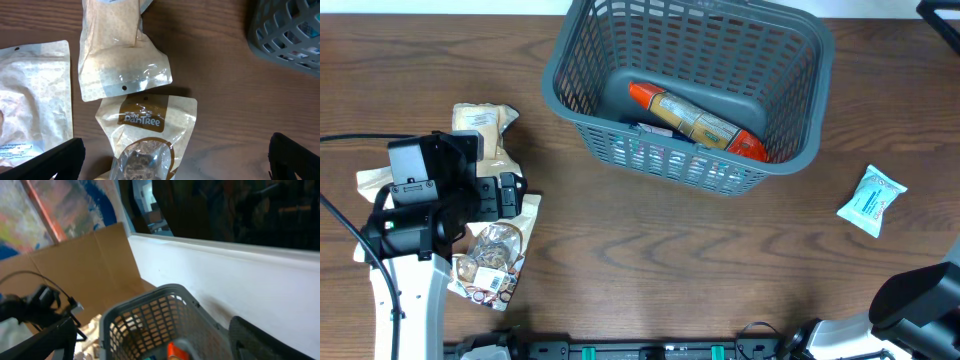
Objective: Pack container
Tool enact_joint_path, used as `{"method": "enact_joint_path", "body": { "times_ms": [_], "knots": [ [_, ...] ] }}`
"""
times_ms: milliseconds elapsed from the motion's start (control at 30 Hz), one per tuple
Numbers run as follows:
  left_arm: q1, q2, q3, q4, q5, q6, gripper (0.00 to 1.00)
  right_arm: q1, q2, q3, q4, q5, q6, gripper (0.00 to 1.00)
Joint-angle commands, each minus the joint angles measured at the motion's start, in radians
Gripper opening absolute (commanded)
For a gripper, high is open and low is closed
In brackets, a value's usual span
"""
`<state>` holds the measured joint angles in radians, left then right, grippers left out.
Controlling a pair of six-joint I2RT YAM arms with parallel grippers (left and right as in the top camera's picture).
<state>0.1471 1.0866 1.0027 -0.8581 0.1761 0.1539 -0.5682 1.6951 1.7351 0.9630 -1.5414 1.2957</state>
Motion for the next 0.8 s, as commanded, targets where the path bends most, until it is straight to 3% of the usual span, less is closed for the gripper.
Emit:
{"method": "enact_joint_path", "body": {
  "times_ms": [0, 233, 367, 600, 767],
  "knots": [
    [0.004, -0.001, 0.003, -0.005, -0.001, -0.010, 0.99, -0.010, -0.001, 0.013, -0.039, 0.091, 0.066, 0.79],
    [0.004, -0.001, 0.003, -0.008, -0.001, -0.010, 0.99, -0.024, -0.001, 0.013, -0.516, 0.353, 0.063, 0.79],
    [0.004, -0.001, 0.003, -0.013, -0.001, -0.010, 0.99, -0.021, -0.001, 0.013, -0.834, 0.531, -0.037, 0.82],
    [0.004, -0.001, 0.003, -0.024, -0.001, -0.010, 0.99, 0.010, -0.005, 0.013, -1.404, 0.893, -0.365, 0.93],
    [0.004, -0.001, 0.003, -0.023, -0.002, -0.009, 0.99, 0.032, -0.005, 0.013, -1.672, 1.092, -0.583, 0.97]
  ]
}}
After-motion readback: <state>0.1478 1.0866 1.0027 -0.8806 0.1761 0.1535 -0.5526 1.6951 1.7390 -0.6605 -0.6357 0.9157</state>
